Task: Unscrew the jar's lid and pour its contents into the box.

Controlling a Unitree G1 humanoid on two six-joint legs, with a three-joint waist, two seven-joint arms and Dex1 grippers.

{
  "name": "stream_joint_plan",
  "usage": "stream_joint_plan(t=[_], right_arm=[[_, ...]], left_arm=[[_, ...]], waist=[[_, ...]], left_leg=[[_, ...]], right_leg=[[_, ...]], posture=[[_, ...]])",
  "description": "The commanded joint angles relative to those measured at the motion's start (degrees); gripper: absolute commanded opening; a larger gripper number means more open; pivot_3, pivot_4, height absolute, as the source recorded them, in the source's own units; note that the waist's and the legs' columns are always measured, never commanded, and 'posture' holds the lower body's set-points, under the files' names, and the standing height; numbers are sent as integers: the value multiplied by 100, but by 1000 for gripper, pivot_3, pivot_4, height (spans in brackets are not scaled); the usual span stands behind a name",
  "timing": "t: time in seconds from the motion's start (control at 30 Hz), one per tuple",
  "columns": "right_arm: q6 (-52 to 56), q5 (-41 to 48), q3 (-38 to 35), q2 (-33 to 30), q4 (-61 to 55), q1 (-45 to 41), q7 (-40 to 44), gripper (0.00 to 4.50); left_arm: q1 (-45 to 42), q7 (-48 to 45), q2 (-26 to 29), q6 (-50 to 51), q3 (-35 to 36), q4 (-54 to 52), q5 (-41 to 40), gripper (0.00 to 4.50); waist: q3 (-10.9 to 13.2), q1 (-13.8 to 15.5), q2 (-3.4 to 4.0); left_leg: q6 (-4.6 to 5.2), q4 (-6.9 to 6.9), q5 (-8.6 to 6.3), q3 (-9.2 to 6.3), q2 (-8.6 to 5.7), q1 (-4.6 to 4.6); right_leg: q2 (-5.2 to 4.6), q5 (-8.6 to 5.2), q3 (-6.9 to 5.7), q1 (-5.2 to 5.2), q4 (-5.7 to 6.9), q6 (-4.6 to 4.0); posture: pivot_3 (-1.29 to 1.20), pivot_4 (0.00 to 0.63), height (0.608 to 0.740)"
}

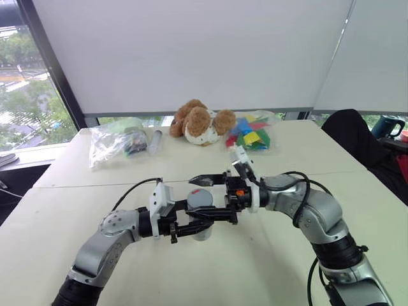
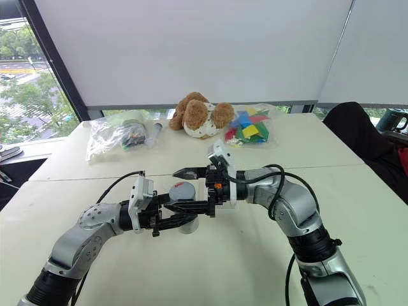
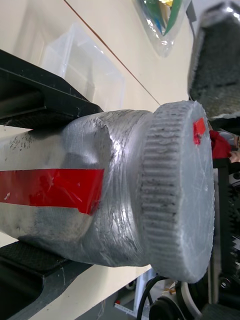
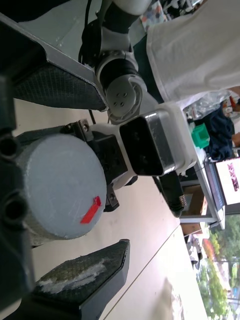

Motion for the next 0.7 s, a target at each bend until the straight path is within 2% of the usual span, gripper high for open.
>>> stream_joint_plan(t=[0.03,0.23,0.7], right_arm=[[-149,-120,9,104,48,-252,-50,4450],[-171,-233,-5,152,271,-375,-36,4450],[-301,-245,-268,-235,519,-128,274,4450]], left_arm=[[-121,-11,-16,-66,10,-206,-42,2110],[-132,-33,-19,-69,-4,-196,-33,2110],[-142,-54,2,-79,29,-185,-24,2110]], waist=[[0,-6,0],[0,-5,0],[0,-3,0]], left_leg=[[0,0,0,0,0,0],[0,0,0,1,-1,0],[0,0,0,5,-2,0]], right_leg=[[0,0,0,0,0,0],[2,0,0,0,1,0],[2,0,0,0,0,0]], posture=[[0,150,740],[0,150,740],[0,150,740]])
